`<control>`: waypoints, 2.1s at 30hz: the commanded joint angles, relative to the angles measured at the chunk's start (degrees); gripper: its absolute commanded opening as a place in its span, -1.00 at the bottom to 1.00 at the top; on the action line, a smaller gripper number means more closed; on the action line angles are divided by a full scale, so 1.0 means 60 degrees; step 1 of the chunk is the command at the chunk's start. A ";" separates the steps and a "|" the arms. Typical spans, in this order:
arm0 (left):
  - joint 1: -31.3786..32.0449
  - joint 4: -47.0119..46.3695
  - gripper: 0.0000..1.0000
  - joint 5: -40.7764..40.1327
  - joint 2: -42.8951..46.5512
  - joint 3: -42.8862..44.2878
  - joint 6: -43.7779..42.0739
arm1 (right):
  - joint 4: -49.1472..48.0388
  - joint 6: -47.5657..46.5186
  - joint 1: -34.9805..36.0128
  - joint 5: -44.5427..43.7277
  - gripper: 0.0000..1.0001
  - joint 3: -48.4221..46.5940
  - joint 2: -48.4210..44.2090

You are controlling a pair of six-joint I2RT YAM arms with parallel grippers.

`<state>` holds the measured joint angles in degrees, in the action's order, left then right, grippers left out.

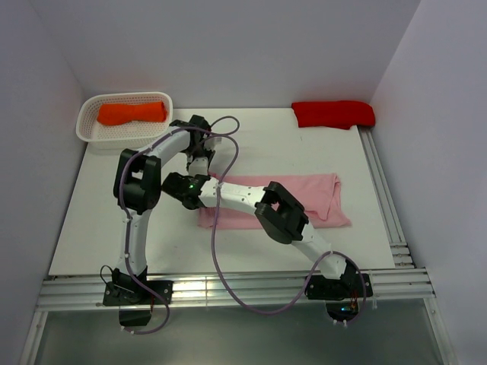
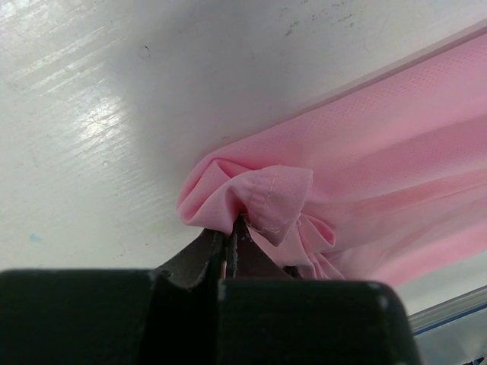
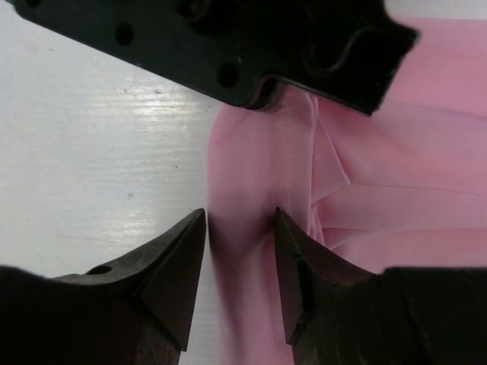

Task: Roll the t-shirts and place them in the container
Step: Roll the tshirt

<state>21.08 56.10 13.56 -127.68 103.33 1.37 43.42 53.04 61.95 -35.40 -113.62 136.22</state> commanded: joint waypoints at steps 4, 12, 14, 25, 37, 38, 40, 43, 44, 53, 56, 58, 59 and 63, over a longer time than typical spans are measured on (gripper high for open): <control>0.0119 0.0245 -0.99 -0.0092 -0.0005 0.0518 0.0182 | 0.0571 0.0023 -0.0072 -0.0356 -0.17 -0.0340 0.0206; 0.0119 0.0523 -0.94 0.0068 -0.0092 0.0767 0.0066 | -0.1271 -0.0167 -0.0232 0.0581 -0.88 0.1341 -0.0655; 0.0119 0.0597 -0.86 0.0127 -0.0093 0.0869 0.0007 | -0.2076 -0.0182 -0.0277 0.0990 -0.94 0.2044 -0.1095; -0.0378 0.1593 0.22 0.1752 0.0170 0.2744 -0.0842 | -0.9385 0.1691 -0.1521 0.4316 -1.00 0.7904 -0.3851; -0.1872 -0.0104 0.40 0.4461 0.1870 -0.0812 -0.1589 | -1.6257 0.4958 -0.2489 0.6485 -1.00 1.0938 -0.3003; -0.1916 -0.0353 0.40 0.4637 0.1928 -0.1482 -0.1604 | -1.6535 0.5105 -0.2489 0.6602 -1.00 1.1055 -0.2900; -0.1931 -0.0968 0.40 0.5177 0.1915 -0.2058 -0.1619 | -1.7224 0.5529 -0.2503 0.6719 -1.00 1.1144 -0.2563; -0.1917 -0.1859 0.39 0.5589 0.1622 -0.2893 -0.1429 | -1.8439 0.6144 -0.2533 0.6778 -1.00 1.1451 -0.2168; -0.1931 -0.2096 0.38 0.5693 0.1520 -0.3200 -0.1226 | -1.8994 0.6393 -0.2518 0.6778 -1.00 1.1655 -0.2007; -0.1917 -0.3782 0.28 0.6001 0.0977 -0.3745 0.0047 | -1.9834 0.6834 -0.2591 0.6793 -1.00 1.2184 -0.1859; -0.1902 -0.3958 0.18 0.5929 0.0772 -0.3657 0.0313 | -1.9892 0.6864 -0.2606 0.6822 -1.00 1.2184 -0.1801; -0.1786 -0.3871 0.09 0.5636 0.0611 -0.3482 0.0285 | -1.9849 0.6878 -0.2591 0.6852 -1.00 1.2155 -0.1815; -0.1712 -0.3827 0.07 0.5606 0.0538 -0.3452 0.0314 | -1.9820 0.6849 -0.2591 0.6866 -1.00 1.2155 -0.1815; -0.1522 -0.3754 -0.09 0.5387 0.0494 -0.3335 0.0402 | -1.9527 0.6791 -0.2606 0.6954 -1.00 1.2097 -0.1844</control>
<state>10.52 35.59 49.65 -122.87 82.28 3.95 -72.05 93.43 46.61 5.56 -40.84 124.38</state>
